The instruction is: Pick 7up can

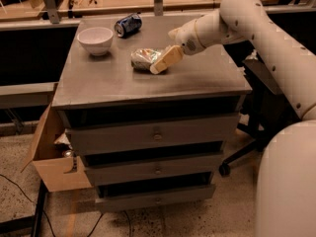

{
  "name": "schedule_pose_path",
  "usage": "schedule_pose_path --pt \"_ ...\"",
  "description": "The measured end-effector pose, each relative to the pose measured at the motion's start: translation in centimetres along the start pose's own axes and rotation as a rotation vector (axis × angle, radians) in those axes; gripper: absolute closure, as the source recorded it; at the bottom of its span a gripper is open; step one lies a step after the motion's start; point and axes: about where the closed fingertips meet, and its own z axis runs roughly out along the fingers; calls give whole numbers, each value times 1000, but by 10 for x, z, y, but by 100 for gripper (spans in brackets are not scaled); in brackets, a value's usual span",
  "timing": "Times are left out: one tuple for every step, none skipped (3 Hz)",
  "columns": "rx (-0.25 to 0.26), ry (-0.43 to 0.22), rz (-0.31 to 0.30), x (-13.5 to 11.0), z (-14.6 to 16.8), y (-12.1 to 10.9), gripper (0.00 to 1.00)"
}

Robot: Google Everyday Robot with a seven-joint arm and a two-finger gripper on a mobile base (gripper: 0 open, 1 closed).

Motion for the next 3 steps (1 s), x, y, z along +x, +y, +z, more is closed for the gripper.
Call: schedule_pose_path --pt "-18 3 -16 -2 18 -2 25" --pt "-56 0 -36 -7 30 8 49" --pt "-113 -6 -40 -8 38 25 72"
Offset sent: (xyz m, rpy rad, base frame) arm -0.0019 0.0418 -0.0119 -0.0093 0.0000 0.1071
